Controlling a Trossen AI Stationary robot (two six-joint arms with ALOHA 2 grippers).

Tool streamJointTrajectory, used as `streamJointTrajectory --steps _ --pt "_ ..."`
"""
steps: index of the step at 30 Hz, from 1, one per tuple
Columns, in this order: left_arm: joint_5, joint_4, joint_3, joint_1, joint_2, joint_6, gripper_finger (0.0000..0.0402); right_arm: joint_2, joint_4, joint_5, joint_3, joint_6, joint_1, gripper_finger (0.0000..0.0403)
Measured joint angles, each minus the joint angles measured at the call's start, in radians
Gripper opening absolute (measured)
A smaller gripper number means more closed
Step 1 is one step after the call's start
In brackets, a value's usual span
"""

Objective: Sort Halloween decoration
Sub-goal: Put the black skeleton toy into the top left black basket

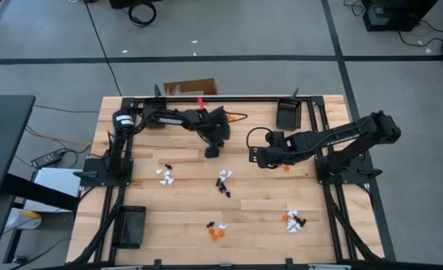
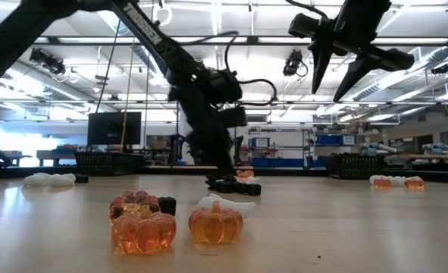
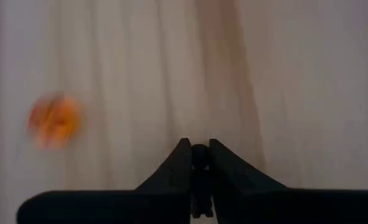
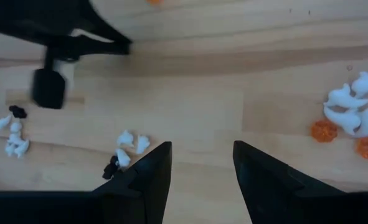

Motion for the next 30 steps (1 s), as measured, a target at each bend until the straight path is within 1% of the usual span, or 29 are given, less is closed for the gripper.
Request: streamJointTrajectory --steps 2,4,7,8,10,12,14,17,21,23,26,30 --pt "-0.033 -0.103 0.001 0.018 -0.061 0.002 0.0040 0.000 0.001 0.001 0.000 -0.019 -0.011 0.0180" --pt "-0.055 -0.210 0.002 0.050 -0.126 0.003 0.0056 0.000 0.001 0.005 0.000 -0.039 -0.023 0.0180" --pt "-0.067 -0.327 0.002 0.126 -0.216 -0.002 0.0070 0.000 0.009 0.031 0.000 -0.077 -0.047 0.0180" --pt "-0.077 -0.343 0.002 0.158 -0.248 -0.002 0.0071 0.000 0.017 0.041 0.000 -0.093 -0.057 0.0180" --pt "-0.128 -0.351 0.003 0.228 -0.300 -0.008 0.0068 0.000 0.033 0.058 0.000 -0.124 -0.080 0.0180" --pt "-0.171 -0.350 0.003 0.312 -0.333 -0.033 0.0062 0.000 0.056 0.076 0.000 -0.157 -0.104 0.0180" --pt "-0.187 -0.363 0.003 0.402 -0.355 -0.085 0.0056 0.000 0.087 0.080 0.000 -0.198 -0.126 0.0180" --pt "-0.191 -0.435 0.003 0.529 -0.377 -0.156 0.0054 0.000 0.135 0.073 0.000 -0.263 -0.153 0.0180" --pt "-0.204 -0.536 0.001 0.661 -0.378 -0.215 0.0057 0.000 0.175 0.069 0.000 -0.317 -0.176 0.0180" --pt "-0.207 -0.540 -0.014 0.705 -0.378 -0.215 0.0061 0.000 0.185 0.055 0.000 -0.327 -0.188 0.0180" --pt "-0.206 -0.514 -0.066 0.741 -0.378 -0.218 0.0072 0.000 0.187 0.042 0.000 -0.328 -0.201 0.0180" --pt "-0.203 -0.438 -0.187 0.755 -0.378 -0.242 0.0097 0.000 0.198 0.042 0.000 -0.317 -0.203 0.0180"
